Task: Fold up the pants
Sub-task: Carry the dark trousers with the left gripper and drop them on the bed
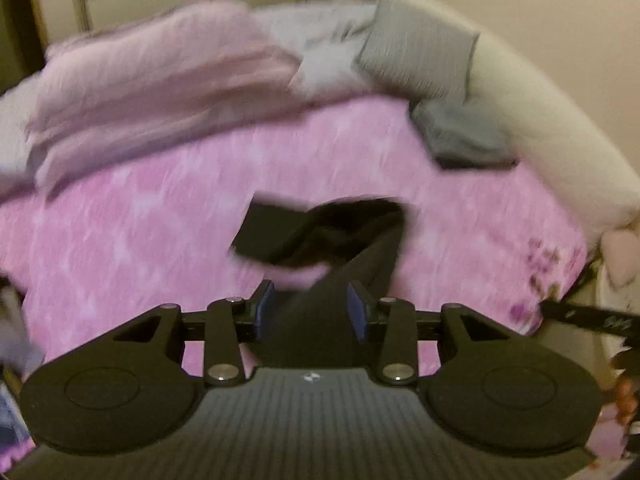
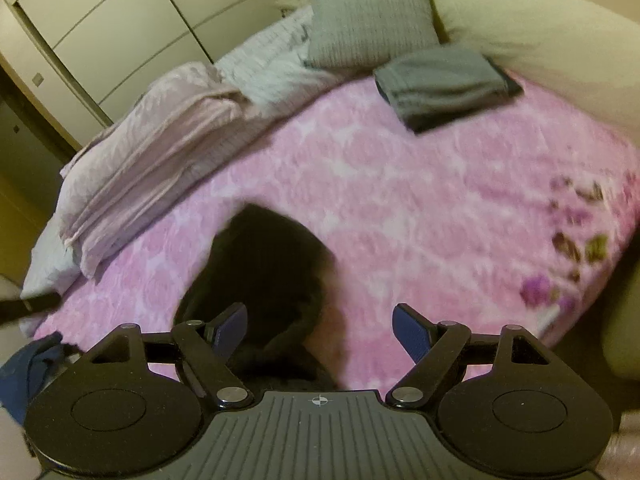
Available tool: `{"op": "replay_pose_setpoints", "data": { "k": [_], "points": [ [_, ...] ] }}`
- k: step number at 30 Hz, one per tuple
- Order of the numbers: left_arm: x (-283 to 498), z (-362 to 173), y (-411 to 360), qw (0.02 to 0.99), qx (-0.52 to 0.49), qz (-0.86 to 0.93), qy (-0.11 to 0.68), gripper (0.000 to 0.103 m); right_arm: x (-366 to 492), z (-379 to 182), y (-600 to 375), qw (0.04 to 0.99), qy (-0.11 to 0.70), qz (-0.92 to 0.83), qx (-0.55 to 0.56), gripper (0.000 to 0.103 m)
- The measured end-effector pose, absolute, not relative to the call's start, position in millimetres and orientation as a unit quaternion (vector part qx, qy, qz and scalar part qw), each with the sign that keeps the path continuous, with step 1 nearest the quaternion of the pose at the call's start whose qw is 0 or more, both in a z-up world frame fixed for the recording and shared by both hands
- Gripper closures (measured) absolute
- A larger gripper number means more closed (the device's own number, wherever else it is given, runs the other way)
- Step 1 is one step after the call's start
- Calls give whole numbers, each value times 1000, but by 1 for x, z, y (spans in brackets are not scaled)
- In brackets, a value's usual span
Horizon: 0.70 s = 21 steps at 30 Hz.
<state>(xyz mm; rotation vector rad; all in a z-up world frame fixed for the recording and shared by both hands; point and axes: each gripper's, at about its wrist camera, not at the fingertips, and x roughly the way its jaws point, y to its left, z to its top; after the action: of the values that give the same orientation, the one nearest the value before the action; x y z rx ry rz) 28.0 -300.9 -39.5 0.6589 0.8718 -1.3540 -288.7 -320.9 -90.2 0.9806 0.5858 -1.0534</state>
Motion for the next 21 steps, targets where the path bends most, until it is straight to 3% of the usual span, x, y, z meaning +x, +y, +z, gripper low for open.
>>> {"op": "replay_pose_setpoints", "data": {
  "k": [7,21],
  "points": [
    [59,-24,-269,657,310,-585,360,57,-281,-100,-296,695,257,-465,485,25],
    [106,-36,-217,588,348,-644,344,54,-217,-91,-214,668,243,-508,487,25]
  ]
}}
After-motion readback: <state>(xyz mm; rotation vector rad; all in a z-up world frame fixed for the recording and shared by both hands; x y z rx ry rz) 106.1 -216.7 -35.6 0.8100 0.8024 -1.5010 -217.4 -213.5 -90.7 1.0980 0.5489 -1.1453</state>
